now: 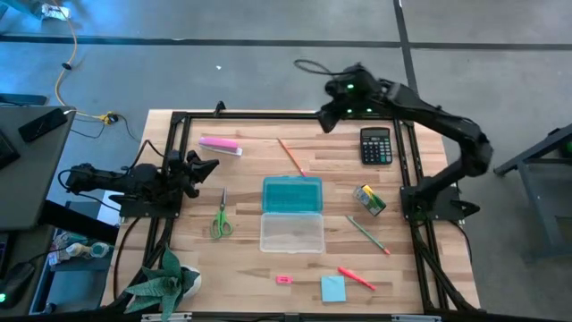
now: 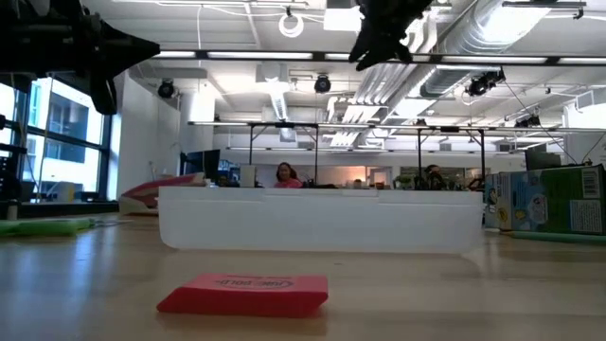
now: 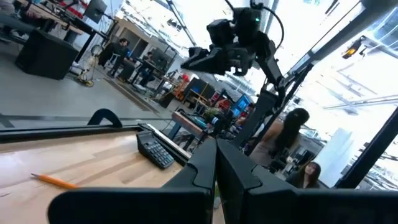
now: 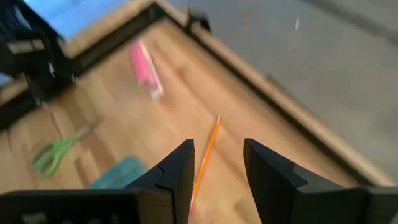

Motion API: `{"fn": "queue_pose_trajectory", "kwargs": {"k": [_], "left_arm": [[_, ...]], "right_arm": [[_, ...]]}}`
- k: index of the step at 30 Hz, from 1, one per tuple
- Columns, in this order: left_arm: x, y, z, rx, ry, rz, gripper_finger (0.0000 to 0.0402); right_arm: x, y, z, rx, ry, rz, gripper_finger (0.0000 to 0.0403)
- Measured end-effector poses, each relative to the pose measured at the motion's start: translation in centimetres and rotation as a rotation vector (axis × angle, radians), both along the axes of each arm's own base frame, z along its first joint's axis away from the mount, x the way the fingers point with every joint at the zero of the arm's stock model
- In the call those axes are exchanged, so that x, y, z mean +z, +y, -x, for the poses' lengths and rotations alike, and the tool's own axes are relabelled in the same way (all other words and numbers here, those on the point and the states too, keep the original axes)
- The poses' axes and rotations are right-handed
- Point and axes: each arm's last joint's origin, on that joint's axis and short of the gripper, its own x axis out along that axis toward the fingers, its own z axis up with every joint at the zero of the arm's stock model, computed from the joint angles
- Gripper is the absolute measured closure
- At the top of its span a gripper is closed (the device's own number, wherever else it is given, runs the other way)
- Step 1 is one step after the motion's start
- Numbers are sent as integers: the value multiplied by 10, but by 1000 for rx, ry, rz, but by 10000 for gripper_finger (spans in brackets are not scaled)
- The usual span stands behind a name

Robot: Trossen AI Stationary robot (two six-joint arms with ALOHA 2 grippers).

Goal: Pack school essentials
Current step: Put the yellow pencil into the supply box

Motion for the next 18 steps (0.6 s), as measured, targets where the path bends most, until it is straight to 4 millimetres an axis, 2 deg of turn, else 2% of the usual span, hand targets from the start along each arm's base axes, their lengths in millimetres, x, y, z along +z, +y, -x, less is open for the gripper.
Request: {"fn": "queue_pose_trajectory", "kwargs": {"k": [4,8,13,18], "left_arm": [[0,0,0,1,1,-1,401],[0,0,0,0,1,0,401],[0,0,0,1,1,-1,401],[0,0,0,0,1,0,401]], "right_arm": [[-12,4,-22,-19,127,-128,274],[-27,9,-42,-17,180,-236,274],[-54,12,-63,11,226,-374,274],[-82,14,-79,2,315,-423,274]]}}
